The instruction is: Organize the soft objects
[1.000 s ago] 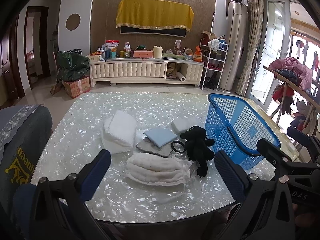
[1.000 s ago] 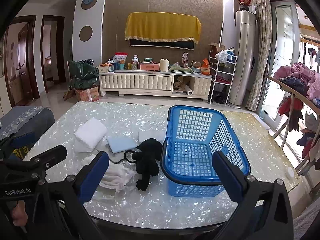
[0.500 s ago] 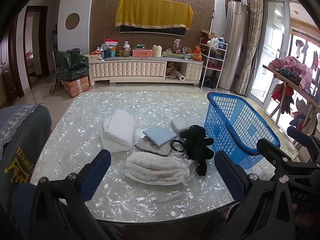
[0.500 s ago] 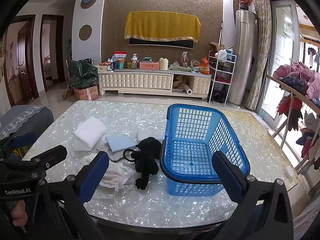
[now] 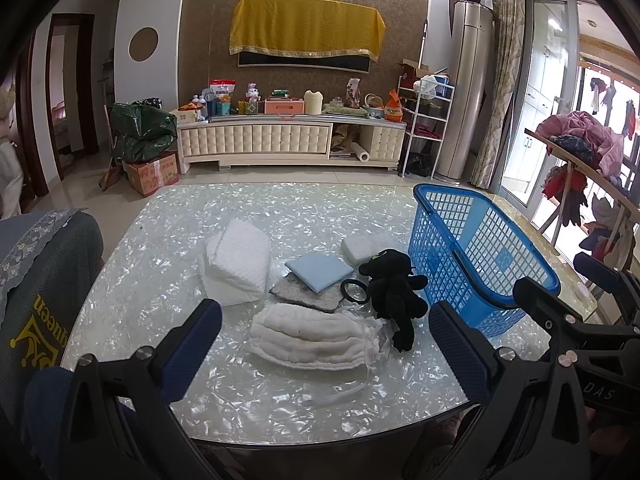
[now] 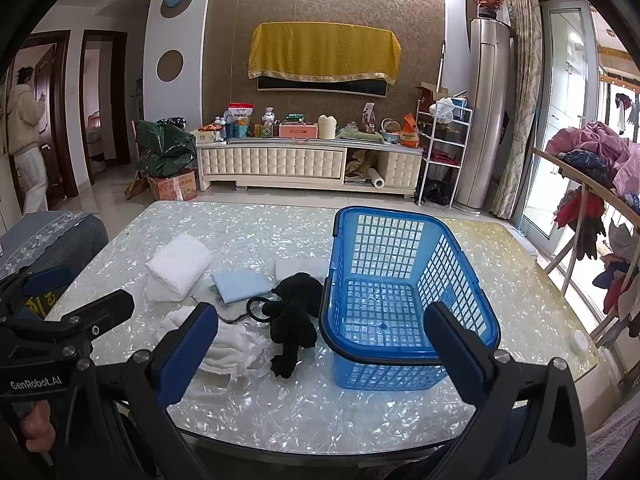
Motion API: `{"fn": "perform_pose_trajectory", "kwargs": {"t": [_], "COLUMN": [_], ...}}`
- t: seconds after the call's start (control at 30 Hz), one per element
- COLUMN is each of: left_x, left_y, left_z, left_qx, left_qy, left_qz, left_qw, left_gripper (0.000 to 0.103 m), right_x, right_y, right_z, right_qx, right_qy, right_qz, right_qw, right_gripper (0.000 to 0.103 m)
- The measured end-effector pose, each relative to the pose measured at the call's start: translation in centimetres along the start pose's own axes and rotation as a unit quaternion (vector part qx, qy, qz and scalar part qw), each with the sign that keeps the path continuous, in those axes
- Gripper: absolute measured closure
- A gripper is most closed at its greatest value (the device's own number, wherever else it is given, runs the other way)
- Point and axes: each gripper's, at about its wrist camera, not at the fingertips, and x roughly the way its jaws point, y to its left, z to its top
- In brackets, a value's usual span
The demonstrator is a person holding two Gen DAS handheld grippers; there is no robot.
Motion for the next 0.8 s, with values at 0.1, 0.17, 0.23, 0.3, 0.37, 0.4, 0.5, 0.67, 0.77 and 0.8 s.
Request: {"fn": "perform_pose_trajectory", "kwargs": {"t": [0.1, 0.17, 0.23, 0.3, 0.37, 0.4, 0.5, 0.67, 0.77, 0.8], "left_x": [0.0, -0.06, -0.03, -0.06, -0.07, -0.06, -0.05, 0.01, 0.06, 0.11], "left_y": [-0.1, -0.15, -0.2, -0.26, -0.28, -0.28, -0.31, -0.31, -0.18, -0.01], "left_z": [-0.04, -0.06, -0.04, -0.05, -0.06, -0.04, -0.03, 0.0, 0.09, 0.21], "left_qx": [0.001, 0.001, 0.001, 0.001, 0.001, 0.001, 0.001, 0.003, 0.001, 0.0], "left_qy": [0.0, 0.0, 0.0, -0.001, 0.0, 0.0, 0.0, 0.0, 0.002, 0.002], "left_qz": [-0.001, -0.002, -0.002, -0.002, -0.003, -0.002, -0.003, -0.006, -0.008, -0.01], "left_qw": [1.0, 1.0, 1.0, 1.0, 1.0, 1.0, 1.0, 1.0, 1.0, 1.0], "left_gripper": [0.0, 0.0, 0.0, 0.0, 0.0, 0.0, 0.0, 0.0, 0.0, 0.0], "right_x": [-0.02, -0.06, -0.1, -0.06, -0.04, -0.05, -0.06, 0.05, 0.18, 0.22], "right_y": [0.01, 0.0, 0.01, 0.01, -0.02, -0.01, -0.01, 0.03, 0.13, 0.22], "right_z": [-0.09, -0.16, -0.22, -0.2, -0.2, -0.23, -0.23, -0.23, -0.1, 0.03], "right_qx": [0.0, 0.0, 0.0, 0.0, 0.0, -0.001, 0.0, 0.0, 0.0, -0.001], "right_qy": [0.002, 0.002, 0.001, 0.001, 0.0, 0.0, 0.0, 0.001, 0.002, 0.003], "right_qz": [0.0, 0.0, 0.0, -0.002, -0.003, -0.002, -0.002, -0.004, -0.004, -0.004], "right_qw": [1.0, 1.0, 1.0, 1.0, 1.0, 1.0, 1.0, 1.0, 1.0, 1.0], "right_gripper": [0.0, 0.0, 0.0, 0.0, 0.0, 0.0, 0.0, 0.0, 0.0, 0.0]}}
